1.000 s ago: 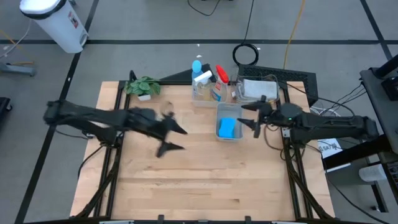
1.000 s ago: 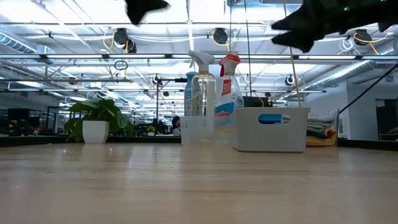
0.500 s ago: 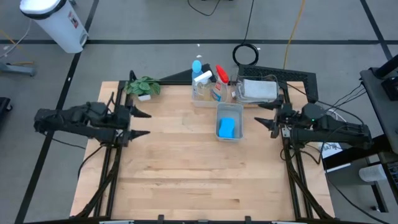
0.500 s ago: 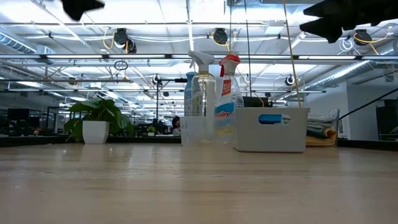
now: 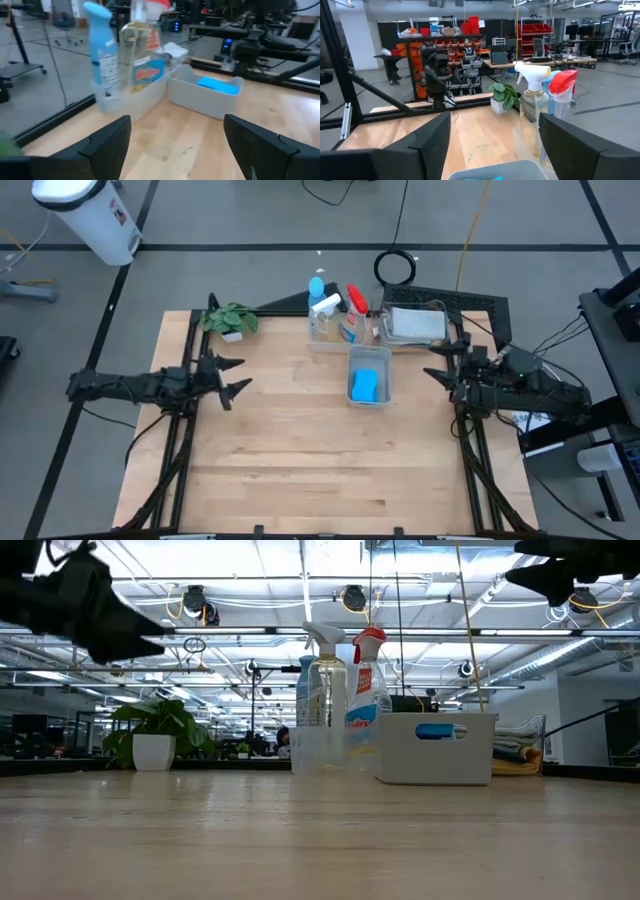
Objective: Pick & Place Kitchen Items
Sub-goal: Return to Home Position
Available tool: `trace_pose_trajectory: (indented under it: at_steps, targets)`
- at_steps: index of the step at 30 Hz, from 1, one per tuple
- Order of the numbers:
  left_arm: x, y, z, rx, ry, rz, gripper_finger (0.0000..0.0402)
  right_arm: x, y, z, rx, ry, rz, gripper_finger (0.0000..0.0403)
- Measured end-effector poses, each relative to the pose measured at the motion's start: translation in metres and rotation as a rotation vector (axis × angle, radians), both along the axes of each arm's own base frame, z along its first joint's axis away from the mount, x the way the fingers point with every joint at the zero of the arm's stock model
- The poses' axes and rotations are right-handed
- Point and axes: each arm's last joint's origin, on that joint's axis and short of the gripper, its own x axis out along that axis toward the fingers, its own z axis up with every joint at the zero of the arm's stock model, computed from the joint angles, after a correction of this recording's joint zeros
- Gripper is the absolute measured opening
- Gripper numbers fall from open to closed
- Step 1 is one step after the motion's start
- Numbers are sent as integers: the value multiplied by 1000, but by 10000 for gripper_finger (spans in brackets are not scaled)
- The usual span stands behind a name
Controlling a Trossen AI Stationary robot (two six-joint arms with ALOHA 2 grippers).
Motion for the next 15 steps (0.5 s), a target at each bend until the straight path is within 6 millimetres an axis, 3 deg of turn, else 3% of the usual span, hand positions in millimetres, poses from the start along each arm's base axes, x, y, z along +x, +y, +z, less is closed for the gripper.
trace_pose_trajectory:
  at_steps: [8, 15]
  targets:
    - [-2, 1, -30, 18, -10, 6, 324, -8, 1, -1, 19, -20, 2, 272]
    - [-1, -1, -29, 20, -28, -77, 324, -9, 1, -2, 59, -21, 4, 268]
